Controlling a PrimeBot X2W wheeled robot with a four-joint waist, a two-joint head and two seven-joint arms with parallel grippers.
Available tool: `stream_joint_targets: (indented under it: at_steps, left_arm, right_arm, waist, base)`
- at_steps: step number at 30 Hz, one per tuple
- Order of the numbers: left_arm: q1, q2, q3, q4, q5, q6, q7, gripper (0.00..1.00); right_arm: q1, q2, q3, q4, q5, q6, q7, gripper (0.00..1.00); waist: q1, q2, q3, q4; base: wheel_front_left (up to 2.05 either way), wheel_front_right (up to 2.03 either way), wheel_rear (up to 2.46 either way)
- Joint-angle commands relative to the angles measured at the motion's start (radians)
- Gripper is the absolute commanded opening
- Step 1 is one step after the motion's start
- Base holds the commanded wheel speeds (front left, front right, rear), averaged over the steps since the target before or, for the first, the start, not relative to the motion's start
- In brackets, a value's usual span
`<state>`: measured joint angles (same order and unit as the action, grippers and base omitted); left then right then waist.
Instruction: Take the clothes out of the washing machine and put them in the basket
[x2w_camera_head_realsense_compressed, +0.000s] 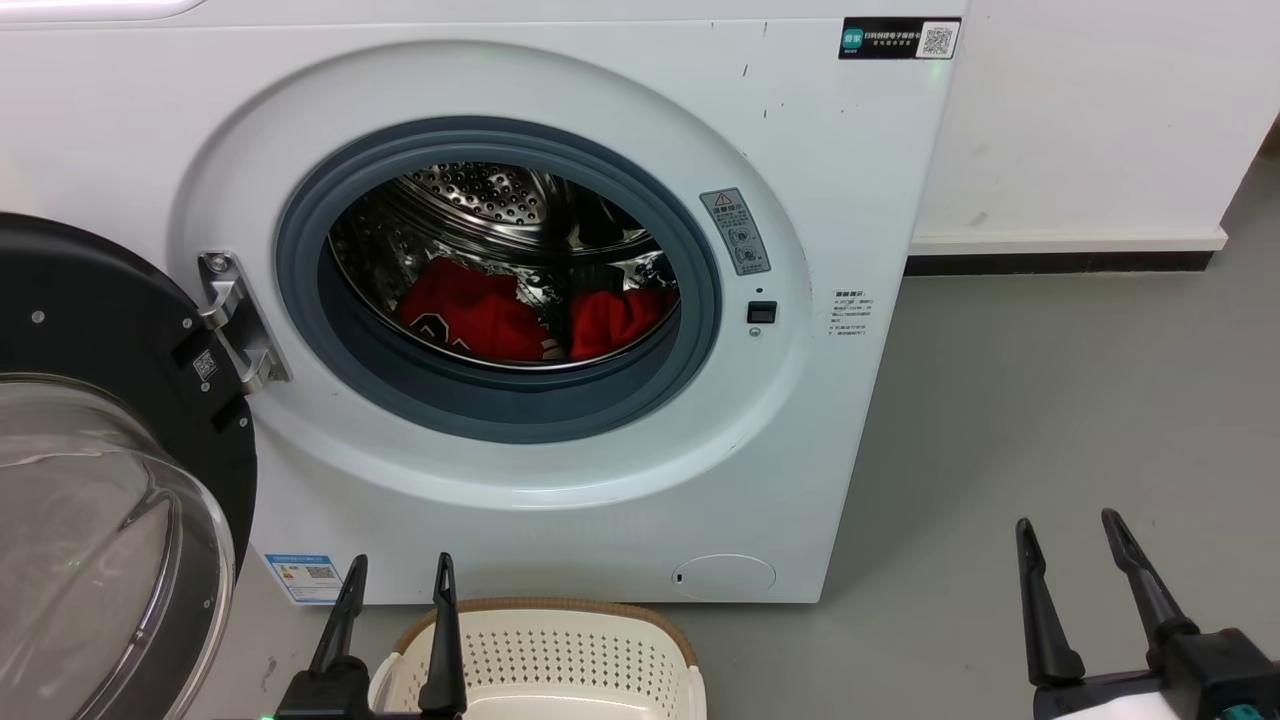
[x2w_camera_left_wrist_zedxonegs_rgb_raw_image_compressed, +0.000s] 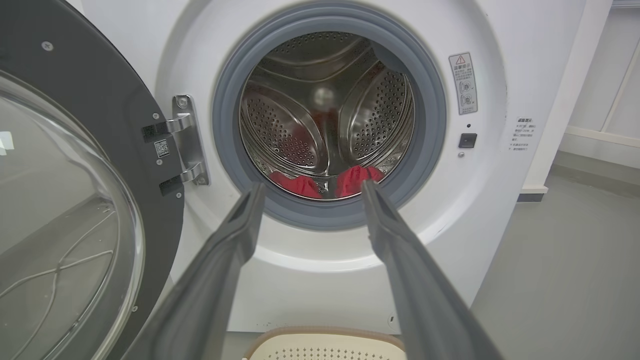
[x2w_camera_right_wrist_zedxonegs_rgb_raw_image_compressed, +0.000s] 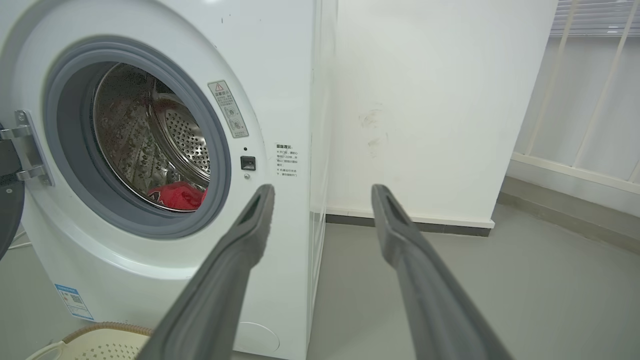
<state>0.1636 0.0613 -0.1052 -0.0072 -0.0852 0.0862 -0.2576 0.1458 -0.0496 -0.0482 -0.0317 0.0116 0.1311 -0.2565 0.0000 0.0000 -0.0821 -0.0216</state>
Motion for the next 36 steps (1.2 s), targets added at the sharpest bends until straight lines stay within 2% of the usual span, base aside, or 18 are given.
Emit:
stream_joint_targets:
  at_steps: [1,7,19,25,26,30,36]
  left_arm:
    - [0.010,0.001,0.002,0.002,0.023,-0.004,-0.006,1.00]
    - [0.011,-0.005,0.003,0.017,0.052,-0.013,-0.008,1.00]
    - [0.007,-0.010,0.019,0.022,0.042,-0.033,-0.008,1.00]
    - [-0.007,-0.010,0.025,0.031,0.051,-0.053,-0.008,1.00]
    - [-0.031,0.000,0.035,0.045,0.058,-0.070,-0.008,1.00]
    - [-0.091,0.021,0.046,0.102,0.046,-0.119,-0.008,1.00]
    - [-0.323,0.117,0.066,0.190,0.049,-0.177,-0.008,1.00]
  right_arm:
    - [0.010,-0.001,0.000,0.010,-0.024,-0.001,-0.008,1.00]
    - [0.002,-0.001,0.001,0.041,-0.056,-0.001,-0.009,1.00]
    - [-0.011,-0.001,0.004,0.043,-0.041,-0.001,-0.009,1.00]
    - [-0.017,-0.001,-0.017,0.061,-0.030,-0.001,-0.009,1.00]
    - [-0.030,-0.001,-0.016,0.061,-0.031,-0.001,-0.009,1.00]
    - [-0.043,-0.001,-0.029,0.067,-0.011,-0.001,-0.009,1.00]
    - [-0.104,-0.001,-0.003,0.047,0.018,-0.001,-0.009,1.00]
  waist:
    - [0.0000,0.0000,-0.001,0.000]
    - [0.0000,0.0000,-0.002,0.001]
    - [0.0000,0.0000,-0.001,-0.002]
    - [0.0000,0.0000,0.023,-0.026]
    - [0.0000,0.0000,0.052,-0.055]
    - [0.0000,0.0000,0.113,-0.098]
    - [0.0000,0.0000,0.300,-0.176]
  base:
    - [0.00,0.00,0.00]
    - [0.00,0.00,0.00]
    - [0.00,0.00,0.00]
    - [0.00,0.00,0.00]
    - [0.00,0.00,0.00]
    - [0.00,0.00,0.00]
    - [0.00,0.00,0.00]
